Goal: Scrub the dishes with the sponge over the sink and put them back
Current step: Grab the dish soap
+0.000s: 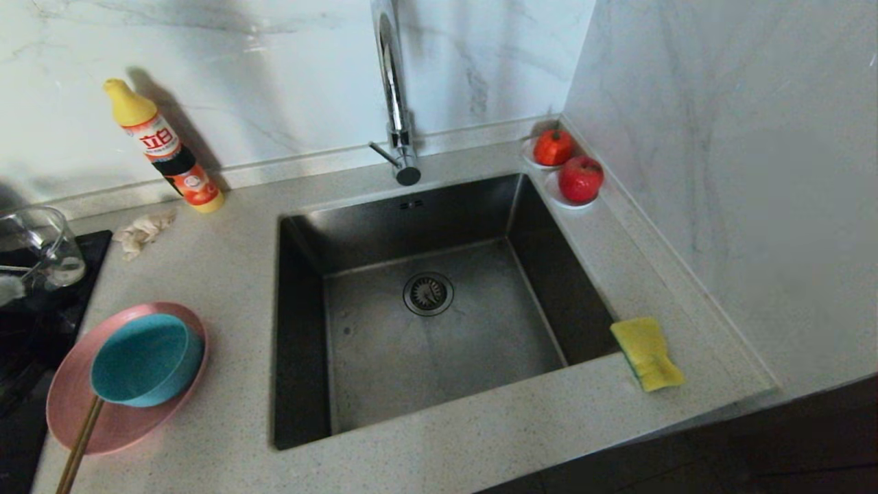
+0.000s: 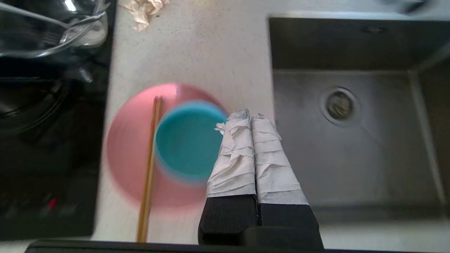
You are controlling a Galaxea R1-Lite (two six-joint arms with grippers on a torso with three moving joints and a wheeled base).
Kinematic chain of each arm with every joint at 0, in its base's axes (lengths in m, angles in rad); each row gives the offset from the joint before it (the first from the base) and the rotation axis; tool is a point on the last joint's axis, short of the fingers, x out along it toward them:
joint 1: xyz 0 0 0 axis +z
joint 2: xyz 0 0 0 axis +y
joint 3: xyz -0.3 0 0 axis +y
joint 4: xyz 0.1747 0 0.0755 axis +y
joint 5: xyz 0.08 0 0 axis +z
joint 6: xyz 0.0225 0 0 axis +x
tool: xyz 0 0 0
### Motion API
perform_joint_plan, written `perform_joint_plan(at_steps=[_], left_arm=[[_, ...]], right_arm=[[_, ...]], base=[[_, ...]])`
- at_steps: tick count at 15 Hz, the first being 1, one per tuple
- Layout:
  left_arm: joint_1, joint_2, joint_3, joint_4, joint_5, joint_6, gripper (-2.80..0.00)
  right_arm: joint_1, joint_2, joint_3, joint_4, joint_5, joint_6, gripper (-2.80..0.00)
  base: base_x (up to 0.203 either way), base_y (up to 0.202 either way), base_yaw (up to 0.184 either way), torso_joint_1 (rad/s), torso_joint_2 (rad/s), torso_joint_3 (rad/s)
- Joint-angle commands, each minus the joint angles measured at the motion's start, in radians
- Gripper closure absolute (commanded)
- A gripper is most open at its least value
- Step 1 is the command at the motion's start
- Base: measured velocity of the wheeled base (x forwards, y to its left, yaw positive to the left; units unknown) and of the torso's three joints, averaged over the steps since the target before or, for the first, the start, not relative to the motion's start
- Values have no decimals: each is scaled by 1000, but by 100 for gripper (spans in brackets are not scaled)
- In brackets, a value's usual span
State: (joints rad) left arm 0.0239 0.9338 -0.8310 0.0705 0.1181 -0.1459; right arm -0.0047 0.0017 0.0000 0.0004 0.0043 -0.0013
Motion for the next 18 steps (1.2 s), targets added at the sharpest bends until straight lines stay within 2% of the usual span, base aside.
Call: perform_joint_plan(at_steps=[1, 4, 6, 8, 10, 11, 12, 15, 18], left_arm=[[14, 366, -61, -115, 43, -13, 0], [25, 598, -87, -320, 125, -34, 0], [48, 706, -101, -449, 151, -54, 0], [71, 788, -112, -547, 167, -61, 0], [90, 843, -150, -607, 216, -74, 0], [94, 857, -172, -619, 259, -93, -280], [94, 864, -193, -621, 288, -103, -280], [94, 890, -198, -677, 293, -108, -280], [94, 905, -210, -704, 292, -154, -280]], right_arm=[[0, 0, 0, 0, 0, 0, 0], [0, 0, 0, 0, 0, 0, 0], [0, 0, 0, 0, 0, 0, 0], [0, 0, 0, 0, 0, 0, 0], [0, 0, 0, 0, 0, 0, 0], [0, 0, 0, 0, 0, 0, 0], [0, 0, 0, 0, 0, 0, 0], [0, 0, 0, 0, 0, 0, 0], [0, 0, 0, 0, 0, 0, 0]], base=[[0, 0, 0, 0, 0, 0], [0, 0, 0, 0, 0, 0], [0, 0, 0, 0, 0, 0], [0, 0, 0, 0, 0, 0], [0, 0, 0, 0, 0, 0], [0, 0, 0, 0, 0, 0], [0, 0, 0, 0, 0, 0], [0, 0, 0, 0, 0, 0], [0, 0, 0, 0, 0, 0]])
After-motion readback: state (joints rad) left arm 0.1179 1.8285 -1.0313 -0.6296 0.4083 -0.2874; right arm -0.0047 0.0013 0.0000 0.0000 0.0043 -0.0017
